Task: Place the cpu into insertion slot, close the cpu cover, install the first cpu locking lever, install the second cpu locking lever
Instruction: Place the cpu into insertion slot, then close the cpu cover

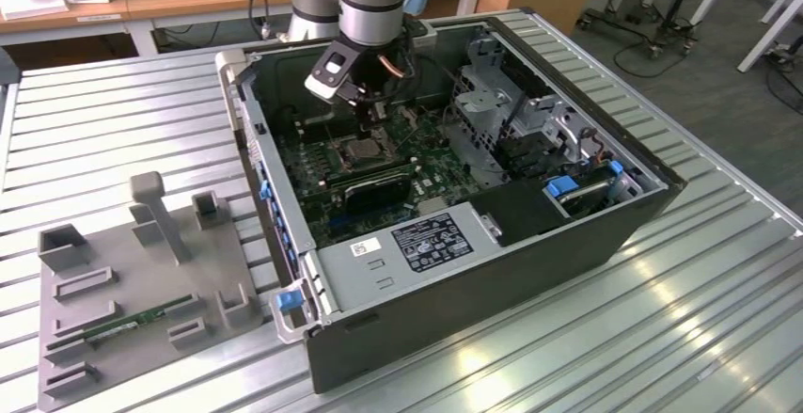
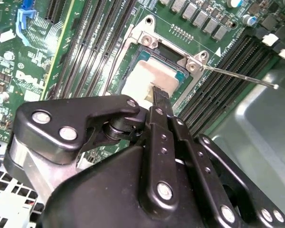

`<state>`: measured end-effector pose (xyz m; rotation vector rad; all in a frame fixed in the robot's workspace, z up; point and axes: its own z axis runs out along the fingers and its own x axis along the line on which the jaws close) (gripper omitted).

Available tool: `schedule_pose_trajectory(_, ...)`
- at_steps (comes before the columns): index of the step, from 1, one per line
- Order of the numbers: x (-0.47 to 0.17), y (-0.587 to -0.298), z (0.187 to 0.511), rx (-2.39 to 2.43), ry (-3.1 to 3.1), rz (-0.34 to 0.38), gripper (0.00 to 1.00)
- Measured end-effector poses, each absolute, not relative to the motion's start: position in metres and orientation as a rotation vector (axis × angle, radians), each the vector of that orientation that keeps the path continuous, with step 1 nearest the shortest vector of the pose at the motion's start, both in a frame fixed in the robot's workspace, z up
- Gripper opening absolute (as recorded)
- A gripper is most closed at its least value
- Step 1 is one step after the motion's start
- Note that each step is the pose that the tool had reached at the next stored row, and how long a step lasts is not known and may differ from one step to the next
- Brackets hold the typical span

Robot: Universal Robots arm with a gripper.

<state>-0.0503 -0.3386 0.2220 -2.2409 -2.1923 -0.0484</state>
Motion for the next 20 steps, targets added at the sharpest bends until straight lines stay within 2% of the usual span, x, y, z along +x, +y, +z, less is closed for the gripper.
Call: schedule_pose_trajectory(20, -0.0503, -0.3386, 0.2287, -2.241, -2.192, -0.048, 0.11)
